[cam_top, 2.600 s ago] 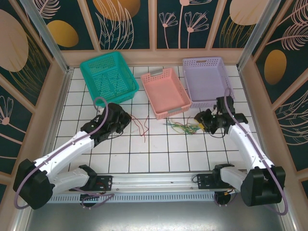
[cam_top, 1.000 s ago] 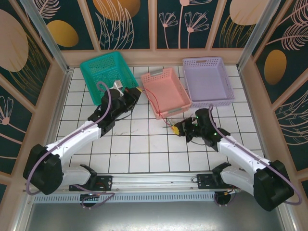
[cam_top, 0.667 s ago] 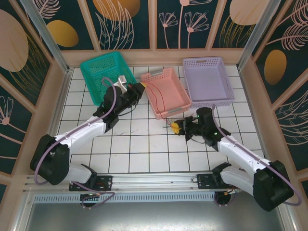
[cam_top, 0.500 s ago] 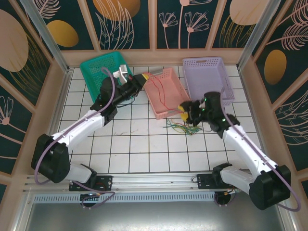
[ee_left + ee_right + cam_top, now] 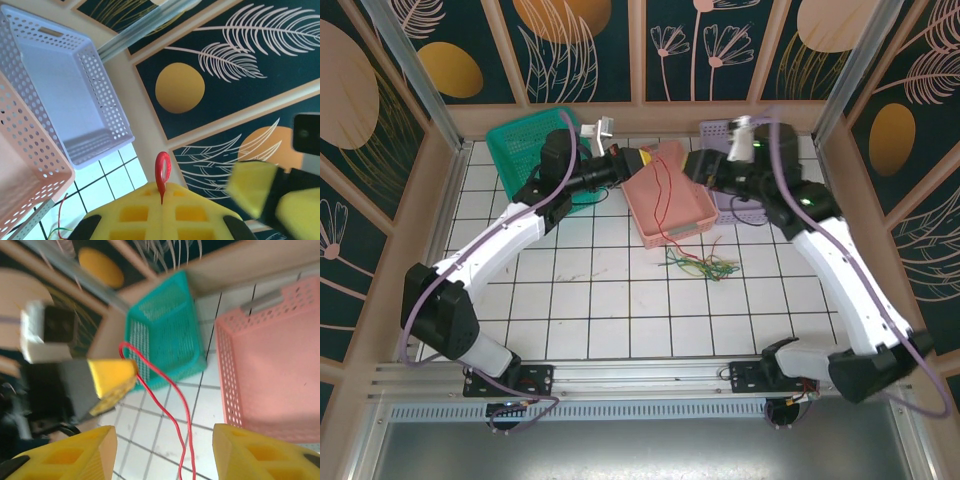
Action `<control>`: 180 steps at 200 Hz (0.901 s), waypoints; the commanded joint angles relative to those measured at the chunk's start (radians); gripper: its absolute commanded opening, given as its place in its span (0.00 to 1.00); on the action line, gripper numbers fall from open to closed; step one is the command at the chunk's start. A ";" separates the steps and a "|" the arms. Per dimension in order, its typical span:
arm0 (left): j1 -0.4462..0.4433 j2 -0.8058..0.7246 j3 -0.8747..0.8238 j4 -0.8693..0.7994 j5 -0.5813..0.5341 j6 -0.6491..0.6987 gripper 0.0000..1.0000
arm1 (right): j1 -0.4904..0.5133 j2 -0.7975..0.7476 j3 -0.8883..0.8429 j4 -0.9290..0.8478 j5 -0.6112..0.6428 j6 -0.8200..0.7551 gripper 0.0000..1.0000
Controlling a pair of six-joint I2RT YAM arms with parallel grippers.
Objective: Untangle the cables
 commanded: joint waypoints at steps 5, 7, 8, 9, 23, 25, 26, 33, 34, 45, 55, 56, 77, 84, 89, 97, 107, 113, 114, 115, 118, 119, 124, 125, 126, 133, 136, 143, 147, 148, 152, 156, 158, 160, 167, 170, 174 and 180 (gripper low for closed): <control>0.002 0.018 0.053 -0.030 0.066 0.049 0.00 | 0.060 0.083 -0.003 -0.038 0.060 -0.119 0.50; 0.002 0.018 0.055 -0.033 0.067 0.051 0.00 | 0.062 0.087 -0.005 -0.037 0.063 -0.118 0.50; 0.002 0.018 0.056 -0.033 0.068 0.051 0.00 | 0.062 0.089 -0.005 -0.036 0.064 -0.118 0.49; 0.002 0.018 0.056 -0.034 0.069 0.051 0.00 | 0.062 0.092 -0.005 -0.035 0.066 -0.117 0.49; 0.002 0.022 0.060 -0.040 0.079 0.057 0.00 | 0.068 0.115 -0.017 -0.032 0.101 -0.112 0.45; 0.002 0.022 0.060 -0.041 0.080 0.057 0.00 | 0.068 0.116 -0.019 -0.030 0.107 -0.112 0.44; 0.002 0.021 0.060 -0.043 0.080 0.057 0.00 | 0.068 0.116 -0.021 -0.029 0.110 -0.112 0.44; 0.002 0.021 0.057 -0.042 0.084 0.059 0.00 | 0.070 0.121 -0.030 -0.023 0.125 -0.115 0.42; 0.002 0.021 0.057 -0.042 0.084 0.058 0.00 | 0.070 0.121 -0.031 -0.022 0.127 -0.115 0.41; 0.002 0.021 0.053 -0.047 0.091 0.062 0.00 | 0.070 0.130 -0.042 -0.012 0.147 -0.123 0.36; 0.002 0.021 0.051 -0.049 0.094 0.064 0.00 | 0.070 0.141 -0.044 -0.005 0.159 -0.134 0.29; 0.003 0.021 0.051 -0.049 0.094 0.065 0.00 | 0.070 0.142 -0.044 -0.006 0.160 -0.135 0.28; 0.003 0.022 0.055 -0.070 0.101 0.083 0.00 | 0.070 0.168 -0.031 -0.002 0.183 -0.168 0.08; 0.002 0.022 0.057 -0.083 0.107 0.091 0.00 | 0.071 0.172 -0.024 -0.005 0.219 -0.191 0.06; 0.002 0.023 0.058 -0.096 0.114 0.100 0.00 | 0.071 0.172 -0.015 -0.008 0.255 -0.211 0.04; 0.002 0.023 0.061 -0.125 0.119 0.122 0.00 | 0.071 0.174 0.002 -0.013 0.327 -0.259 0.00; 0.000 0.021 0.060 -0.172 0.123 0.158 0.00 | 0.071 0.173 0.021 -0.007 0.437 -0.344 0.00; 0.001 0.018 0.057 -0.200 0.125 0.182 0.00 | 0.069 0.170 0.025 0.010 0.507 -0.406 0.00; 0.001 0.018 0.056 -0.205 0.125 0.186 0.00 | 0.069 0.170 0.026 0.012 0.516 -0.418 0.00; 0.000 0.018 0.056 -0.209 0.126 0.189 0.00 | 0.068 0.169 0.026 0.015 0.526 -0.430 0.00; -0.001 0.016 0.053 -0.224 0.127 0.201 0.00 | 0.064 0.167 0.027 0.028 0.548 -0.465 0.00; -0.001 0.016 0.053 -0.227 0.127 0.204 0.00 | 0.063 0.166 0.027 0.035 0.554 -0.477 0.00; -0.003 0.015 0.048 -0.247 0.136 0.221 0.00 | 0.057 0.163 0.028 0.065 0.578 -0.543 0.00; -0.004 0.014 0.047 -0.250 0.138 0.225 0.00 | 0.057 0.162 0.027 0.069 0.583 -0.555 0.00; -0.004 0.013 0.045 -0.254 0.140 0.229 0.00 | 0.055 0.161 0.028 0.077 0.585 -0.561 0.00; -0.009 0.013 0.037 -0.273 0.151 0.247 0.00 | 0.044 0.158 0.028 0.122 0.604 -0.650 0.00; -0.013 0.013 0.034 -0.282 0.156 0.257 0.00 | 0.039 0.157 0.032 0.143 0.605 -0.683 0.00; -0.024 0.016 0.032 -0.308 0.164 0.282 0.00 | 0.030 0.159 0.038 0.187 0.598 -0.747 0.00; -0.033 0.018 0.032 -0.324 0.168 0.298 0.00 | 0.025 0.160 0.044 0.212 0.598 -0.772 0.00; -0.036 0.019 0.033 -0.328 0.168 0.302 0.00 | 0.023 0.162 0.046 0.216 0.598 -0.778 0.00; -0.045 0.022 0.034 -0.343 0.169 0.315 0.00 | 0.017 0.167 0.055 0.234 0.584 -0.799 0.00; -0.056 0.024 0.036 -0.360 0.169 0.330 0.00 | 0.010 0.171 0.061 0.248 0.564 -0.834 0.00; -0.061 0.027 0.038 -0.368 0.169 0.339 0.00 | 0.007 0.172 0.062 0.259 0.555 -0.845 0.00; -0.065 0.029 0.038 -0.377 0.169 0.347 0.00 | 0.005 0.172 0.060 0.271 0.550 -0.864 0.00; -0.086 0.037 0.043 -0.401 0.170 0.369 0.00 | 0.002 0.169 0.041 0.342 0.543 -0.924 0.00; -0.093 0.040 0.045 -0.412 0.169 0.378 0.00 | 0.003 0.165 0.028 0.377 0.537 -0.952 0.00; -0.104 0.044 0.048 -0.425 0.168 0.390 0.00 | 0.000 0.160 0.007 0.421 0.518 -0.997 0.00; -0.117 0.052 0.052 -0.448 0.165 0.407 0.00 | -0.004 0.150 -0.024 0.482 0.479 -1.073 0.00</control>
